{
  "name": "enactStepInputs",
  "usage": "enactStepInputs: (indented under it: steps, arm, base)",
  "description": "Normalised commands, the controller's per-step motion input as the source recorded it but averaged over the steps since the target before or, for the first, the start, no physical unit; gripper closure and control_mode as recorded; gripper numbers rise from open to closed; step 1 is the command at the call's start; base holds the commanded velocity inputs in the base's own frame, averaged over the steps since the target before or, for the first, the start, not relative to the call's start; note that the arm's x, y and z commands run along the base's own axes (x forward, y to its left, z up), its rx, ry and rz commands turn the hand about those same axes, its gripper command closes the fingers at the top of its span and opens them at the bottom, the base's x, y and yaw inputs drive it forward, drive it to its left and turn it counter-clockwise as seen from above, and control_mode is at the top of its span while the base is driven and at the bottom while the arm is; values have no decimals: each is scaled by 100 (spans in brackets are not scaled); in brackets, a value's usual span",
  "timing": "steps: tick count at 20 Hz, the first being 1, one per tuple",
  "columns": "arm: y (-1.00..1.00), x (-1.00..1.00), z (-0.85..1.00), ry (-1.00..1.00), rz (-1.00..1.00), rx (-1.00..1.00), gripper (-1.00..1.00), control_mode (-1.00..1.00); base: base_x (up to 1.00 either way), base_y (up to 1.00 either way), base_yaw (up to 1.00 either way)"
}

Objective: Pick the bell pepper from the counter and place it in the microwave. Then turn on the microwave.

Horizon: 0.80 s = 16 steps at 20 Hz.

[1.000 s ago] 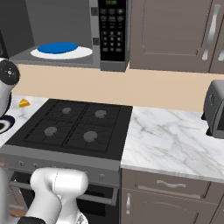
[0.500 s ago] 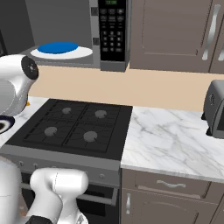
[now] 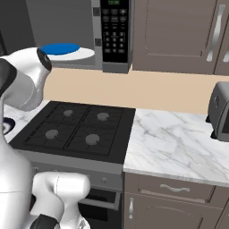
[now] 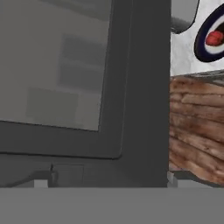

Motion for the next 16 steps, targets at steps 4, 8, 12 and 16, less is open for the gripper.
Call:
enactStepInputs:
  steps: [4,8,12,16]
  arm:
    - [-25,-5,-12,-29,26,-6,-100,-100]
    - [-21,-7,-19,-30,32,-9,-100,-100]
    - [-16,-11,-21,-36,34,-9,-100,-100]
    - [-14,-14,-22,-41,34,-11,-100,-100]
  base:
    - [0,0,0]
    - [0,0,0]
    - [0,0,0]
    - [0,0,0]
